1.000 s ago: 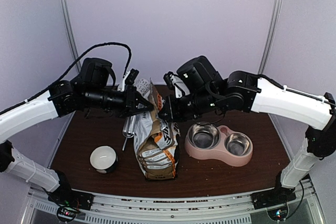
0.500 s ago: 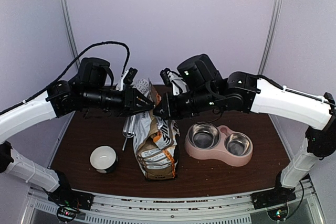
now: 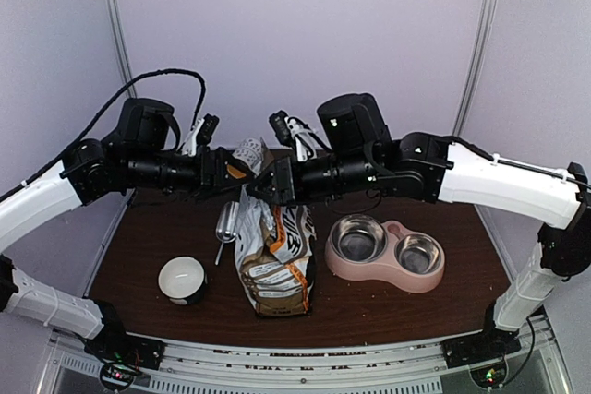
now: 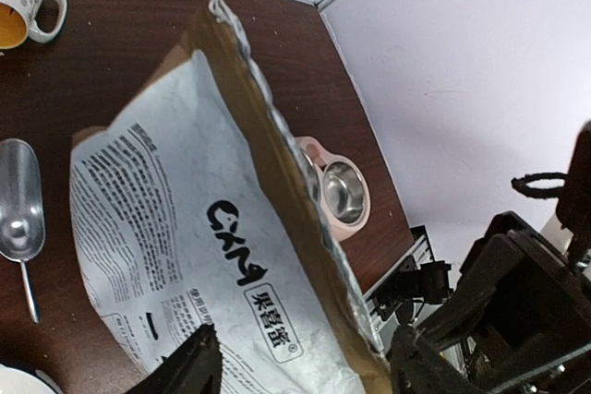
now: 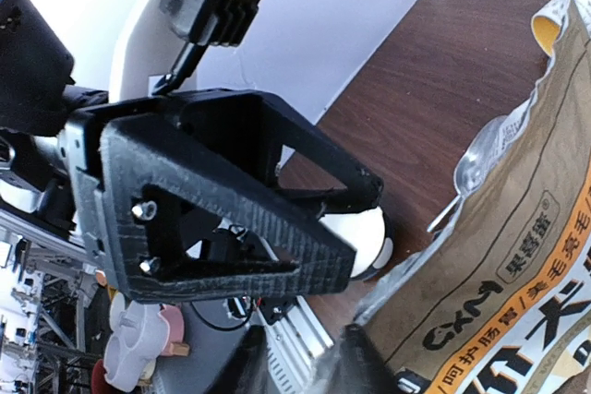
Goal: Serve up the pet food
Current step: Open the seal of the pet food bag.
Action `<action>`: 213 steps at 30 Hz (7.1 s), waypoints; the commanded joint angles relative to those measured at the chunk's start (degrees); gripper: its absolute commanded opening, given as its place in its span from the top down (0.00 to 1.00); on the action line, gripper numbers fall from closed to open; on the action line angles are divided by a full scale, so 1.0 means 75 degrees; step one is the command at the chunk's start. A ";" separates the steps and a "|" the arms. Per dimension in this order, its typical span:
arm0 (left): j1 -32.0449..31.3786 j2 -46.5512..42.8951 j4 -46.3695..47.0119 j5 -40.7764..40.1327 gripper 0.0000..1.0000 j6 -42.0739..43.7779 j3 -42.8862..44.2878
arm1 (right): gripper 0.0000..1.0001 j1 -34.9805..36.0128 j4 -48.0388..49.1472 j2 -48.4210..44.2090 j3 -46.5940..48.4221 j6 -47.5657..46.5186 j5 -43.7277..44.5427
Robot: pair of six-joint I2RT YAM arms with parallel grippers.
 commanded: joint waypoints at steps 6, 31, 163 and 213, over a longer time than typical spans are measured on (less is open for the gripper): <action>0.0637 -0.0156 0.0184 -0.0477 0.26 0.0925 0.0532 | 0.38 -0.0673 -0.0747 -0.0904 0.0226 -0.0438 0.1008; 0.0715 -0.0550 0.1525 0.0025 0.42 0.2526 -0.0491 | 0.70 -0.0133 -0.5305 0.0384 0.3025 0.0755 0.1166; 0.0102 0.0693 0.2969 0.2342 0.93 -0.0079 -0.1147 | 1.00 0.0108 -0.2397 0.0643 0.1709 -0.0134 0.0308; 0.0247 0.0269 0.3182 0.0935 1.00 -0.0318 -0.1057 | 1.00 0.0555 -0.4184 0.1050 0.2478 -0.0898 0.3595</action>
